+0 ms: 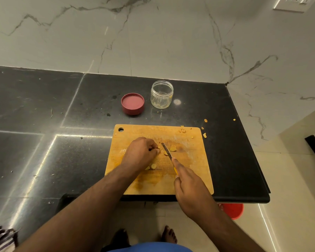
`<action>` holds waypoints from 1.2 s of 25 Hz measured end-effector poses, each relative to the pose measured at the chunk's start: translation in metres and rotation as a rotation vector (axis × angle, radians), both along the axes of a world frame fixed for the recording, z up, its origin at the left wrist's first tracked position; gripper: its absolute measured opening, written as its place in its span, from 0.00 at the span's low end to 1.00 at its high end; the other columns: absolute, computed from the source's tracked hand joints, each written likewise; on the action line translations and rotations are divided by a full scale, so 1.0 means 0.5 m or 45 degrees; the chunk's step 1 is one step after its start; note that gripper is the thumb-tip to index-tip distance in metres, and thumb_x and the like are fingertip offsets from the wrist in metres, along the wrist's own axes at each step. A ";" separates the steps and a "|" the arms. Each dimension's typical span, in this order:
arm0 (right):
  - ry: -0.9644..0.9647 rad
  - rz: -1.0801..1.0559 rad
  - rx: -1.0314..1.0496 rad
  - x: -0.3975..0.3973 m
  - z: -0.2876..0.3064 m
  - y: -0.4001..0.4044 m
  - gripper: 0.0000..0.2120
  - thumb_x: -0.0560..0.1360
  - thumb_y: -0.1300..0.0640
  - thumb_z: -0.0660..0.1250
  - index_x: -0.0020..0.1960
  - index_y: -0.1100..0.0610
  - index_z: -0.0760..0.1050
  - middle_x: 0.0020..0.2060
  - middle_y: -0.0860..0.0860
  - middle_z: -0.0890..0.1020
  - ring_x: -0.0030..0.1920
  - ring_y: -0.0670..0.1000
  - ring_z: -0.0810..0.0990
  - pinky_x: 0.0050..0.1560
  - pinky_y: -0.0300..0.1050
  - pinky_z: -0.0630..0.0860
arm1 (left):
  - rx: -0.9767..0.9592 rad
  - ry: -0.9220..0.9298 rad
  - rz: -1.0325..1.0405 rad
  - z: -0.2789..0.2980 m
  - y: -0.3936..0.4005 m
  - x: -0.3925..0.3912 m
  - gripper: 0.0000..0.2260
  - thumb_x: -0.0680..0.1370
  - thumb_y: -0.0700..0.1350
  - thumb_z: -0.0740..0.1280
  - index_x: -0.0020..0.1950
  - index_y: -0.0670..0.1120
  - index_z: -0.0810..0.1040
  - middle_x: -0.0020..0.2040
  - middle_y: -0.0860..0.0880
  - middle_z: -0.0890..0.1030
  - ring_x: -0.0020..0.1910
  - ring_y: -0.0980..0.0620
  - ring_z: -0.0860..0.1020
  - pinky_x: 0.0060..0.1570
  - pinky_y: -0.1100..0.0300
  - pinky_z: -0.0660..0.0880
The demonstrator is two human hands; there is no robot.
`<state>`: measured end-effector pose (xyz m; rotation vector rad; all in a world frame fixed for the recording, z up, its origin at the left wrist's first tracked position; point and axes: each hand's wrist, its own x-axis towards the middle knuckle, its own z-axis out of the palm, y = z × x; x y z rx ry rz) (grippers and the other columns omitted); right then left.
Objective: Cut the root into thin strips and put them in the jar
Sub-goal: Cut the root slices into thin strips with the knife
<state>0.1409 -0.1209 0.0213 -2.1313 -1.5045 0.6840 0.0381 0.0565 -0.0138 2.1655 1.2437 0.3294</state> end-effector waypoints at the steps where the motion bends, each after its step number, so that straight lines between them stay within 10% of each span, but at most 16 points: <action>1: -0.034 0.019 -0.017 -0.006 0.000 0.003 0.26 0.83 0.55 0.52 0.80 0.46 0.50 0.65 0.47 0.72 0.58 0.46 0.73 0.60 0.44 0.72 | 0.011 0.004 -0.001 0.001 -0.001 0.001 0.09 0.78 0.48 0.71 0.56 0.49 0.85 0.50 0.51 0.81 0.47 0.54 0.76 0.44 0.61 0.73; 8: -0.160 0.046 -0.089 -0.025 -0.010 0.022 0.27 0.83 0.56 0.51 0.80 0.47 0.48 0.58 0.49 0.71 0.48 0.48 0.75 0.47 0.43 0.74 | 0.045 0.027 -0.010 0.000 0.000 0.004 0.09 0.78 0.48 0.71 0.56 0.49 0.85 0.49 0.52 0.80 0.46 0.55 0.76 0.42 0.61 0.70; 30: -0.068 0.074 -0.168 -0.016 -0.014 0.036 0.29 0.82 0.59 0.52 0.80 0.47 0.49 0.65 0.51 0.72 0.59 0.51 0.73 0.60 0.47 0.73 | 0.040 0.033 0.023 0.001 -0.002 0.007 0.07 0.78 0.47 0.71 0.54 0.49 0.86 0.49 0.53 0.82 0.44 0.56 0.77 0.42 0.62 0.73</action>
